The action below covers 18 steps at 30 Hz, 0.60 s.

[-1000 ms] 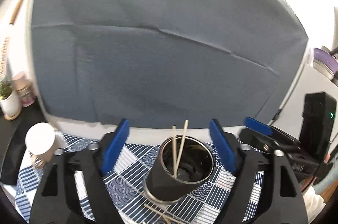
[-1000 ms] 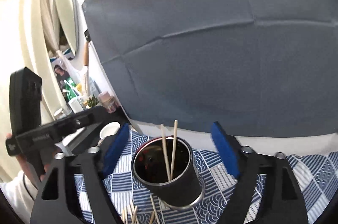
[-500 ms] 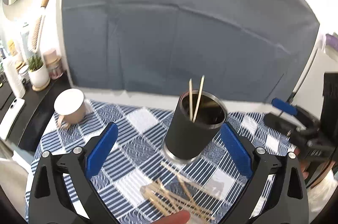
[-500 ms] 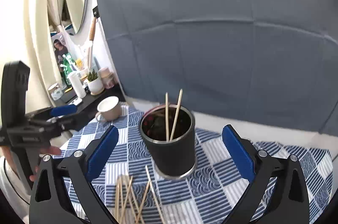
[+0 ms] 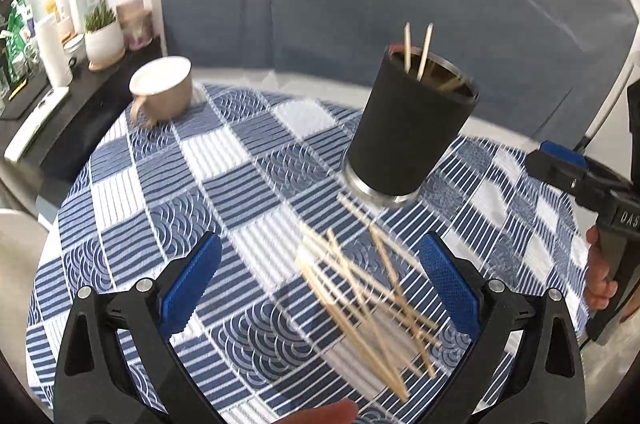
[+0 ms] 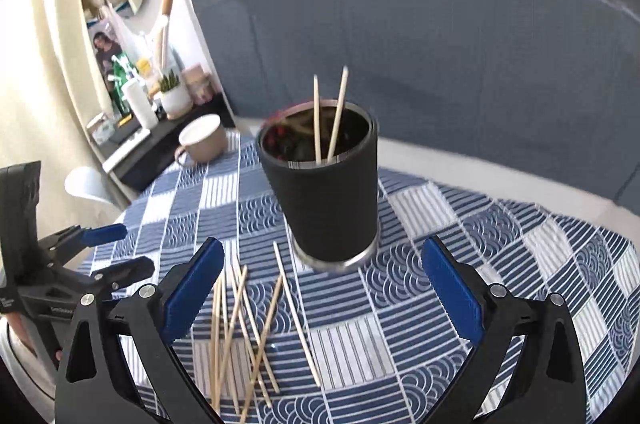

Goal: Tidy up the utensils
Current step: 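Lower both tools to the skewer pile and close each on a skewer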

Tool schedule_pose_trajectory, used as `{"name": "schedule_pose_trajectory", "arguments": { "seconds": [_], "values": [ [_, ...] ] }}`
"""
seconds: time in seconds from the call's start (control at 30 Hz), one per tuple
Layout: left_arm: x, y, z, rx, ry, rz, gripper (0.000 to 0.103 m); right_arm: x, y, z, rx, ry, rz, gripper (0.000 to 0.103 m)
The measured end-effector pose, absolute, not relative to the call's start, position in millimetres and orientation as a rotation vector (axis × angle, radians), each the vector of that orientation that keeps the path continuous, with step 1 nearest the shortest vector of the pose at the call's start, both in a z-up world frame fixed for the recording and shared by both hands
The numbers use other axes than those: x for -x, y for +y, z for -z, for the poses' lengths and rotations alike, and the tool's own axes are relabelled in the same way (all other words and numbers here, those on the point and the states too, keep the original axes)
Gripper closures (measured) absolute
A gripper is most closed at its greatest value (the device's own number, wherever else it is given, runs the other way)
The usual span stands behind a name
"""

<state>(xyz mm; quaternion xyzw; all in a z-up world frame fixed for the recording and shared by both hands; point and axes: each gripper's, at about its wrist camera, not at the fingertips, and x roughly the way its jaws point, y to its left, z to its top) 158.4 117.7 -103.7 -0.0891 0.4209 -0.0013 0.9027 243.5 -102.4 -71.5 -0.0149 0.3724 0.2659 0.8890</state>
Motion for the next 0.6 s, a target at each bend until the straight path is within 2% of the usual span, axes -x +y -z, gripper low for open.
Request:
{"name": "schedule_pose_trajectory", "arguments": {
  "seconds": [0.6],
  "values": [
    [-147.7,120.2,180.3,0.29,1.058,-0.133,0.006,-245.7,-78.3,160.7,0.17,1.001,-0.584,0.008]
  ]
}}
